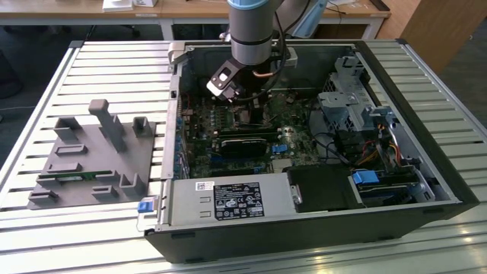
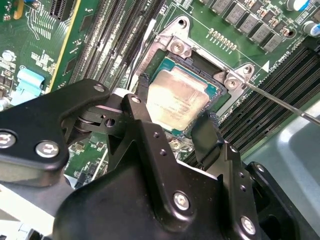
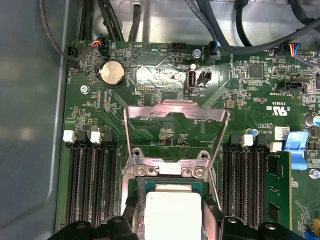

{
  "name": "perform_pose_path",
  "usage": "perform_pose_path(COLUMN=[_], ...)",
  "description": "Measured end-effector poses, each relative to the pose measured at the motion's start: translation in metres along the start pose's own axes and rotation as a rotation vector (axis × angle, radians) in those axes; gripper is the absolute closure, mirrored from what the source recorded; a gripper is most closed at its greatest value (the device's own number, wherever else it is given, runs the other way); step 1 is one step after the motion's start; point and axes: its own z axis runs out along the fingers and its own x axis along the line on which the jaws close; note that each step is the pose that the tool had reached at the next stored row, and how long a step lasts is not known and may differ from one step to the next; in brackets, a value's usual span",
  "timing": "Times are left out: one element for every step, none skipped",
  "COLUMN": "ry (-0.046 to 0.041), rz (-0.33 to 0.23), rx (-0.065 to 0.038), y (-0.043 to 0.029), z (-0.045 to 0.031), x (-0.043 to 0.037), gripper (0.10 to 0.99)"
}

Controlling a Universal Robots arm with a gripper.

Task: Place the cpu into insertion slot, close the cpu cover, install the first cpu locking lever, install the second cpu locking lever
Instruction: 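Place the cpu into insertion slot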

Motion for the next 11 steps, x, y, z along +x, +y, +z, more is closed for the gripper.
perform_pose_path(ry=[0.0004, 0.0009, 0.0013, 0.0016, 0.0019, 0.0023, 0.0028, 0.0033, 0.0038, 0.0045, 0.0049], rz=[0.0, 0.0, 0.0, 0.0, 0.0, 0.0, 0.0, 0.0, 0.0, 0.0, 0.0], rx=[0.0, 0.0, 0.0, 0.0, 0.0, 0.0, 0.0, 0.0, 0.0, 0.0, 0.0], y=[0.0, 0.0, 0.0, -0.0001, -0.0001, 0.0, -0.0001, -0.0001, -0.0001, -0.0001, -0.0001], z=[0.0001, 0.0002, 0.0003, 0.0005, 0.0006, 0.0007, 0.0008, 0.001, 0.0011, 0.0012, 0.0014], x=[0.0002, 0.0004, 0.0006, 0.0008, 0.0009, 0.001, 0.0011, 0.0012, 0.0013, 0.0013, 0.0014], gripper=[0.471, 0.471, 0.471, 0.471, 0.471, 0.471, 0.471, 0.471, 0.471, 0.471, 0.471])
